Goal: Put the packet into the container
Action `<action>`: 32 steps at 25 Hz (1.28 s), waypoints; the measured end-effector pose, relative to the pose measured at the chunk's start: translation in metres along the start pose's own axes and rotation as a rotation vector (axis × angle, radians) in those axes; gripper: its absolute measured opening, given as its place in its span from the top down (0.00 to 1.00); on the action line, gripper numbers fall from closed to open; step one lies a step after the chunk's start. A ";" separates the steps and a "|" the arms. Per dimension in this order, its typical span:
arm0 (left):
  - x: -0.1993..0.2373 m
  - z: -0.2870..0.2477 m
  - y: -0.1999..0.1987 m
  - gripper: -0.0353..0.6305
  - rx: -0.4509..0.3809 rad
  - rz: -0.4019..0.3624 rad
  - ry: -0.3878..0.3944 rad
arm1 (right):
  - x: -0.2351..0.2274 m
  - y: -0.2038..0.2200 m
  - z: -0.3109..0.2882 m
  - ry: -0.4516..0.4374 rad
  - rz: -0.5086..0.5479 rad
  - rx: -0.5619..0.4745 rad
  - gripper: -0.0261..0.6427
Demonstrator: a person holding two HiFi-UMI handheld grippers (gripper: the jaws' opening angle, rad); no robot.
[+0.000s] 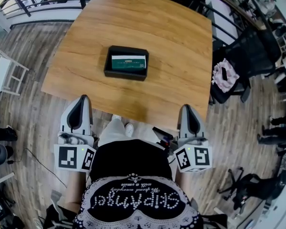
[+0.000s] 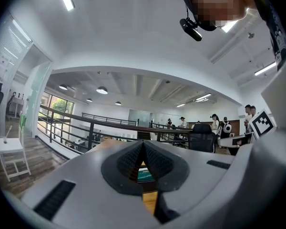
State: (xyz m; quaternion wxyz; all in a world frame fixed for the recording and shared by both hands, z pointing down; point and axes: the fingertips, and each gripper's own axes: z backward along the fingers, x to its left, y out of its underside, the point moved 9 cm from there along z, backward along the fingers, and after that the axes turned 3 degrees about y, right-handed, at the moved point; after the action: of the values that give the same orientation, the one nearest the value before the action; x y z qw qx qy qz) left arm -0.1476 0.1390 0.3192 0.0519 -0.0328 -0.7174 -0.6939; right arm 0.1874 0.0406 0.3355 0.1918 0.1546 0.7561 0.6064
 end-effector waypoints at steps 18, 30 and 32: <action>-0.012 -0.007 -0.002 0.91 0.007 -0.013 0.027 | -0.009 0.004 0.008 0.005 0.015 0.017 0.91; -0.019 -0.012 -0.002 0.91 0.016 -0.027 0.040 | -0.018 0.010 0.010 0.017 -0.002 0.023 0.91; -0.019 -0.012 -0.002 0.91 0.022 -0.032 0.035 | -0.017 0.008 0.010 0.018 -0.002 0.021 0.91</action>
State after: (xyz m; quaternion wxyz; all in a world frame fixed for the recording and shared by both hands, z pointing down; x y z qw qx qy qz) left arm -0.1287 0.1272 0.3156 0.0537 -0.0085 -0.7245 -0.6872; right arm 0.2072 0.0431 0.3435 0.1839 0.1504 0.7641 0.5997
